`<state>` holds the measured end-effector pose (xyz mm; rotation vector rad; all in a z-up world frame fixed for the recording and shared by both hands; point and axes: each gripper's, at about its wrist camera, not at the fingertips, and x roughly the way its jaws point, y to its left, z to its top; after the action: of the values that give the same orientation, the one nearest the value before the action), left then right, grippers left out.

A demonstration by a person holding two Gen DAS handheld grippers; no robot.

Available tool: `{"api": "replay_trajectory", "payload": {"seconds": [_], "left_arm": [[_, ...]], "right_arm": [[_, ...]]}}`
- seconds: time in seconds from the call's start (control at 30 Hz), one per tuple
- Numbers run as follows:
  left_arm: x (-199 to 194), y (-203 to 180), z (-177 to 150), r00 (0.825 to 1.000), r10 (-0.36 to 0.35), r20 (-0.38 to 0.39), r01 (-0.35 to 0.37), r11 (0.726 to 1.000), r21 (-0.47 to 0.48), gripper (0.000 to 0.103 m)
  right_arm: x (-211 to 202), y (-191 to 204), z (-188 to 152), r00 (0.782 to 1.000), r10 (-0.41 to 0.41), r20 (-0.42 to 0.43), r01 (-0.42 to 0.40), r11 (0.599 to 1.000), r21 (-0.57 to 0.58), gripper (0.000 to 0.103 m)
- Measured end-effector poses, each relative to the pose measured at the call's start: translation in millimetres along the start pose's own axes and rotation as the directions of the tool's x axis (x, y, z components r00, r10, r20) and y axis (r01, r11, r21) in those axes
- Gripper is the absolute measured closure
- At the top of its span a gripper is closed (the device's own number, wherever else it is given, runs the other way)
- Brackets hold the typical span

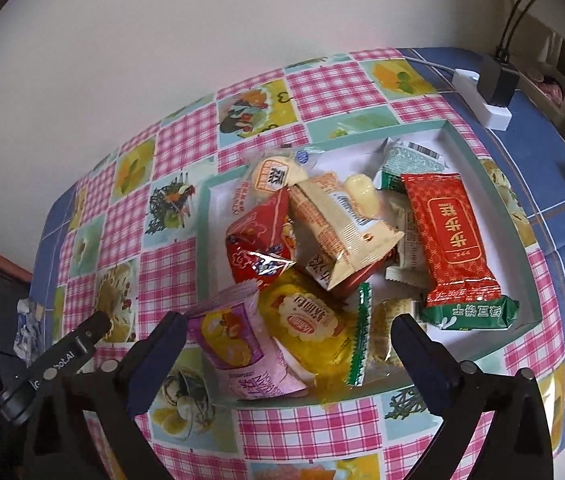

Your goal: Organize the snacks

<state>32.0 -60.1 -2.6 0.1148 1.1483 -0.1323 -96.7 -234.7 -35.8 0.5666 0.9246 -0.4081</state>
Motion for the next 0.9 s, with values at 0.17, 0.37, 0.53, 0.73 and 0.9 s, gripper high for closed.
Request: {"api": "replay_trajectory", "payload": {"seconds": [0.17,0.37,0.53,0.73,0.9], "left_arm": [[-12.3,6.1,-7.5,1.000,0.000,0.018,0.000,1.000,-0.007,0.006],[-21.7,18.1,-32.6,0.999,0.029,0.019,-0.029,0.999,0.012,0.006],[-32.6,26.8,-52.2,0.999,0.014,0.029,-0.015,1.000,0.024,0.006],[-42.7,33.3,-72.8,0.999,0.002,0.041,-0.004,0.999,0.042,0.006],[-44.0,39.8,-79.7,0.999,-0.004,0.038,0.003,0.999,0.044,0.006]], "right_arm": [[-5.0,8.6,-8.2,1.000,-0.002,0.008,0.003,1.000,-0.029,0.000],[-18.5,15.9,-29.4,1.000,0.003,0.028,-0.001,0.998,-0.062,0.000],[-25.9,16.4,-50.2,0.999,-0.013,0.042,0.016,0.997,-0.079,0.000],[-27.6,14.6,-69.9,0.999,-0.027,0.037,0.031,0.995,-0.096,0.000],[-31.5,12.4,-78.4,0.998,-0.036,0.046,0.041,0.995,-0.096,0.000]]}}
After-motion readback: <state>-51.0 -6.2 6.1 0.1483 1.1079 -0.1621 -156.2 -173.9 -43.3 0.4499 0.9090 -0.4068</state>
